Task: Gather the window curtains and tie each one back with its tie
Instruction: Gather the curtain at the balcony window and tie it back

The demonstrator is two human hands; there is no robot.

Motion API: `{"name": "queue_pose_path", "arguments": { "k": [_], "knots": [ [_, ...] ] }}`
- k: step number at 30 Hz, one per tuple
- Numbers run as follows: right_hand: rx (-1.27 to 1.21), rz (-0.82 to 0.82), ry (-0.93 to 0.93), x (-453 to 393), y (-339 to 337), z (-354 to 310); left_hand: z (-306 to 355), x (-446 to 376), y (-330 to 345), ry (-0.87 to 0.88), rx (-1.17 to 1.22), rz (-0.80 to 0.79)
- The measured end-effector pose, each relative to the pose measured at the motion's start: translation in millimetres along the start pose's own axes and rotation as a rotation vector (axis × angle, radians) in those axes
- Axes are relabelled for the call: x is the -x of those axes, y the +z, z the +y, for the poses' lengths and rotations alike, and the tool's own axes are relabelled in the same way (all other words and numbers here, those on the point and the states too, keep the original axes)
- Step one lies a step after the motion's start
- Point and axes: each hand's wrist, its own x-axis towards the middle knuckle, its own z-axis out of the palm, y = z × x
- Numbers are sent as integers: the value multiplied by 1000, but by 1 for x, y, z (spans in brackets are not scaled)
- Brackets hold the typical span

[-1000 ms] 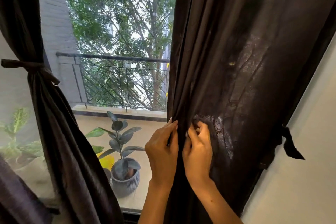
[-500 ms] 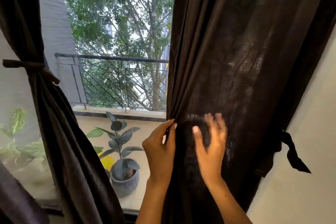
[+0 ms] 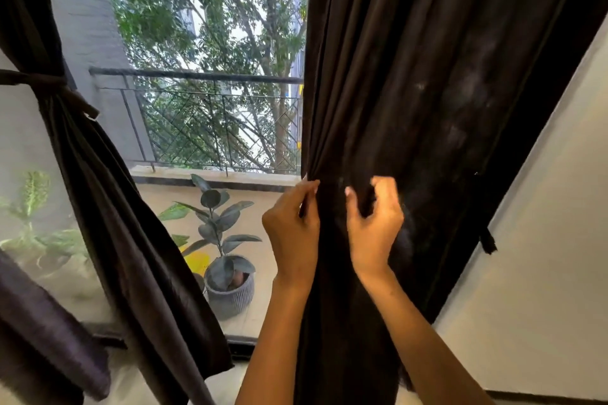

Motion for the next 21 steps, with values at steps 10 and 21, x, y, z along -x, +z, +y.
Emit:
{"name": "queue_pose_path", "arguments": {
  "k": [10, 21],
  "knots": [
    [170, -495, -199, 18, -8, -12, 9, 11, 7, -21, 38, -16],
    [-104, -96, 365, -33, -25, 17, 4, 8, 11, -115, 161, 26]
  ]
}}
